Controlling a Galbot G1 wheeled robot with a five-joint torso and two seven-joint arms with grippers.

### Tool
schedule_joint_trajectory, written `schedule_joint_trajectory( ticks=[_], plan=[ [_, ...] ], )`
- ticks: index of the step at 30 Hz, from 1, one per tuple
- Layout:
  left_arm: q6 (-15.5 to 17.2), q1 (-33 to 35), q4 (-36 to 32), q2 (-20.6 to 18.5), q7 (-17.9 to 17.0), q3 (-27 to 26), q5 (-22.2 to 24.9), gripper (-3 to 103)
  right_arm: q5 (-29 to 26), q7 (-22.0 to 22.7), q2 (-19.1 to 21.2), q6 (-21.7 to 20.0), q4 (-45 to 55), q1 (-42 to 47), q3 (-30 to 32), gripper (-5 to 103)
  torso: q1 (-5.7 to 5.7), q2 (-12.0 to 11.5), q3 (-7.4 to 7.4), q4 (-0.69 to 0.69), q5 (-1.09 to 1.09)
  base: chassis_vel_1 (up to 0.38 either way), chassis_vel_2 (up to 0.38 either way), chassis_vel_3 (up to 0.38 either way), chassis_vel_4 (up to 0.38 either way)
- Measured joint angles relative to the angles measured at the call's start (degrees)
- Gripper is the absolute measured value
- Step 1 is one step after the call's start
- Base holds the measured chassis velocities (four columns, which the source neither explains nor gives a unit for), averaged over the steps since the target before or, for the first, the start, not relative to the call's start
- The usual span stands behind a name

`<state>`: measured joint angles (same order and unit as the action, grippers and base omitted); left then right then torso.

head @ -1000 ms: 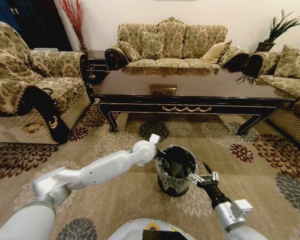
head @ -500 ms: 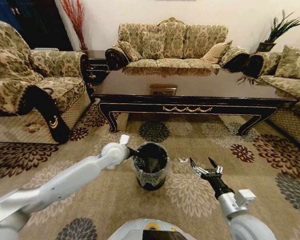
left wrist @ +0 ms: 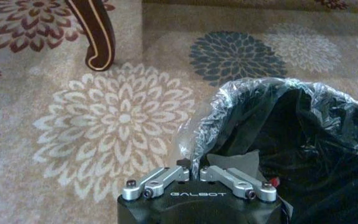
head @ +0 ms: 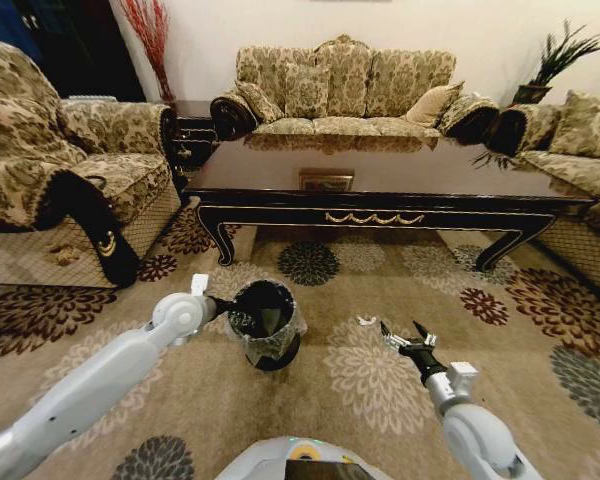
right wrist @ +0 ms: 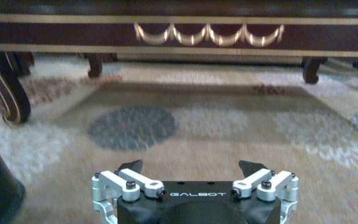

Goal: Move to the front of the table and pick up the trash from the floor, then place it into the trash bin.

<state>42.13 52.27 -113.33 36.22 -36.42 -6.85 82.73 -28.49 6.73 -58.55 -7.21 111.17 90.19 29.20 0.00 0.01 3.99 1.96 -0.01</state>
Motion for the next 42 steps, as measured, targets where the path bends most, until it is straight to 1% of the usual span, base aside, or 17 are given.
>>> schedule_joint_trajectory(
  ticks=[4,8,10,12,15,16,18,19,22,23,24,26,28,30,32,34,42],
  plan=[
    [0.0,2.3,-0.9,-0.6,0.0,-1.5,0.0,3,1.0,-0.4,-0.2,0.2,-6.0,-4.7,-3.9,100,0.00,0.0,0.00,0.02,-0.01,0.000,0.000,0.000,0.000],
    [0.0,2.0,-1.0,-1.1,-0.2,-1.4,0.2,3,1.1,-0.8,-0.5,0.2,-9.2,-7.3,-5.8,100,0.00,0.0,0.00,0.02,0.00,0.000,0.000,0.000,0.000],
    [0.0,1.1,-1.4,-1.3,-1.1,-0.9,1.3,3,1.2,-1.7,-0.9,0.3,-14.0,-10.9,-8.2,100,0.00,0.0,0.00,0.01,0.00,0.000,0.000,0.000,0.000],
    [0.0,0.9,-1.6,-1.4,-1.4,-0.7,1.6,3,1.1,-1.9,-1.1,0.5,-15.7,-12.1,-9.0,100,0.00,0.0,0.00,0.00,0.00,0.000,0.000,0.000,0.000],
    [0.0,0.3,-2.3,-1.8,-2.4,0.4,2.6,3,0.8,-2.2,-3.1,1.3,-22.1,-17.5,-11.4,100,0.00,0.0,0.00,0.01,0.01,0.000,0.000,0.000,0.000],
    [0.0,0.3,-2.3,-1.8,-2.4,0.4,2.6,3,0.8,-2.2,-3.1,1.3,-22.1,-17.5,-11.4,100,0.00,0.0,0.00,0.01,0.01,0.000,0.000,0.000,0.000],
    [0.0,-0.1,-2.4,-1.8,-3.5,0.9,3.3,3,0.2,-2.3,-5.1,1.6,-26.5,-21.4,-12.3,100,0.00,0.0,0.01,0.02,0.00,0.000,0.000,0.000,0.000],
    [0.0,-0.1,-2.4,-1.8,-3.5,0.9,3.3,3,0.2,-2.3,-5.1,1.6,-26.5,-21.4,-12.3,100,0.00,0.0,0.01,0.02,0.00,0.000,0.000,0.000,0.000],
    [0.0,-0.1,-2.4,-2.1,-3.9,0.9,4.0,3,-1.0,-2.2,-8.2,1.9,-32.0,-26.4,-12.6,100,0.00,0.0,0.01,0.01,0.01,0.000,0.000,0.000,0.000],
    [0.0,-0.1,-2.4,-2.1,-3.9,0.9,4.0,3,-1.0,-2.2,-8.2,1.9,-32.0,-26.4,-12.6,100,0.00,0.0,0.01,0.01,0.01,0.000,0.000,0.000,0.000],
    [0.0,0.1,-2.4,-2.3,-4.0,0.8,4.3,3,-1.2,-2.2,-9.3,2.0,-33.6,-27.8,-12.7,100,0.00,0.0,0.01,0.02,-0.01,0.000,0.000,0.000,0.000],
    [0.0,0.4,-2.6,-2.7,-4.5,0.8,4.4,3,-1.2,-2.3,-11.1,2.5,-37.1,-30.3,-12.9,100,0.00,0.0,0.01,0.02,0.00,0.000,0.000,0.000,0.000],
    [0.0,0.4,-2.7,-2.9,-4.8,0.9,4.4,3,-1.1,-2.3,-11.8,2.8,-38.4,-31.1,-12.9,100,0.00,0.0,0.01,0.02,0.01,0.000,0.000,0.000,0.000],
    [0.0,0.4,-3.0,-3.2,-5.0,0.9,4.8,3,-0.7,-2.4,-13.1,3.4,-42.3,-32.9,-12.7,100,0.00,0.0,0.01,0.03,0.01,0.000,0.000,0.000,0.000],
    [0.0,0.4,-3.1,-3.2,-5.0,0.9,5.1,3,-0.4,-2.6,-13.6,3.7,-44.1,-33.6,-12.6,100,0.00,0.0,0.01,0.03,0.01,0.000,0.000,0.000,0.000],
    [0.0,0.4,-3.2,-3.3,-5.1,0.9,5.3,3,0.6,-2.9,-14.4,4.4,-48.1,-35.3,-12.3,100,0.00,0.0,0.00,0.00,0.00,0.000,0.000,0.000,0.000],
    [0.0,1.2,-3.4,-3.1,-5.2,0.9,5.2,3,1.6,-3.0,-16.4,7.2,-56.7,-39.6,-10.0,100,0.00,0.0,0.00,0.02,0.01,0.000,0.000,0.000,0.000]
  ],
)
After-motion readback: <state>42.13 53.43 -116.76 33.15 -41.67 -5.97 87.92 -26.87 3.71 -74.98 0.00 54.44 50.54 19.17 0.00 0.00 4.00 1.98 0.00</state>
